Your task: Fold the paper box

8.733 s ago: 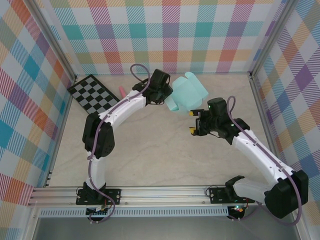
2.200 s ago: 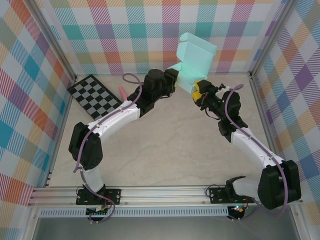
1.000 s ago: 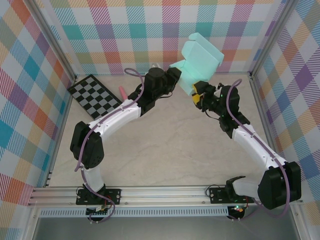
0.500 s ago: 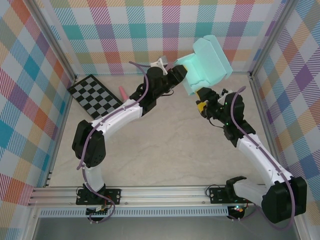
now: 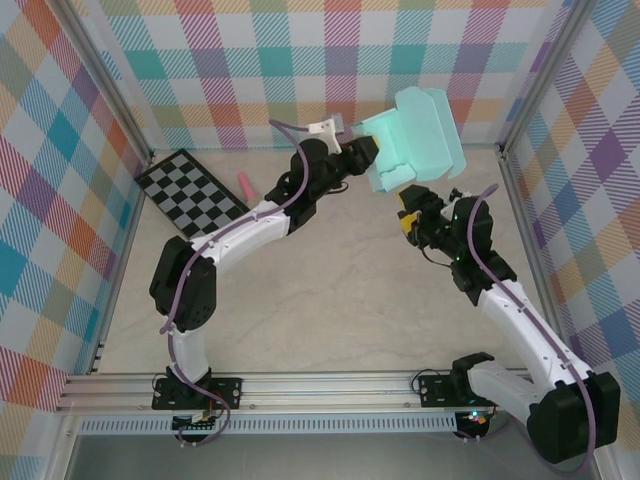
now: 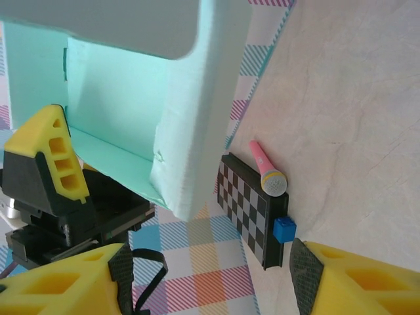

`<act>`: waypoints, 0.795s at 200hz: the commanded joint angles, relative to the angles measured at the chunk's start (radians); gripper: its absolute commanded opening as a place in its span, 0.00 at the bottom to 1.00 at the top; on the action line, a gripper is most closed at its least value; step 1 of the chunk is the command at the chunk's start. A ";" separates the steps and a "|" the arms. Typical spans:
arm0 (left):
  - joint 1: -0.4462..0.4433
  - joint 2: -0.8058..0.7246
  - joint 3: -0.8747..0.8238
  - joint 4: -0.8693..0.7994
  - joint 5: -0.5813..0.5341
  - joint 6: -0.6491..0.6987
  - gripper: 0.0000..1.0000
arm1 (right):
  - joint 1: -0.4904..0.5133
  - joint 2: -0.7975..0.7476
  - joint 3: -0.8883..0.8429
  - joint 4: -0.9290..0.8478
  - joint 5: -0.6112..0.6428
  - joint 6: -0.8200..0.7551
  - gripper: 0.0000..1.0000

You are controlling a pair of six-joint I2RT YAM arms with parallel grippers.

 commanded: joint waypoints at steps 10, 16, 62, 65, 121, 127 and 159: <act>-0.033 -0.016 -0.013 0.058 0.011 0.044 0.36 | -0.005 0.092 0.054 0.065 0.003 0.066 0.63; -0.036 -0.020 -0.016 0.055 0.011 0.051 0.36 | -0.005 0.111 0.066 0.066 0.004 0.076 0.62; -0.053 -0.035 -0.029 0.046 0.005 0.053 0.35 | -0.002 0.184 0.114 0.068 0.061 0.094 0.50; -0.056 -0.035 -0.029 0.046 0.005 0.056 0.35 | -0.001 0.187 0.118 0.068 0.061 0.095 0.49; -0.071 -0.053 -0.034 0.024 0.000 0.180 0.35 | 0.009 0.196 0.180 -0.091 0.083 0.078 0.29; -0.073 -0.056 -0.033 0.020 0.000 0.197 0.35 | 0.010 0.196 0.190 -0.117 0.085 0.069 0.28; -0.081 -0.056 -0.025 0.020 0.025 0.236 0.35 | 0.010 0.227 0.232 -0.198 0.055 0.052 0.27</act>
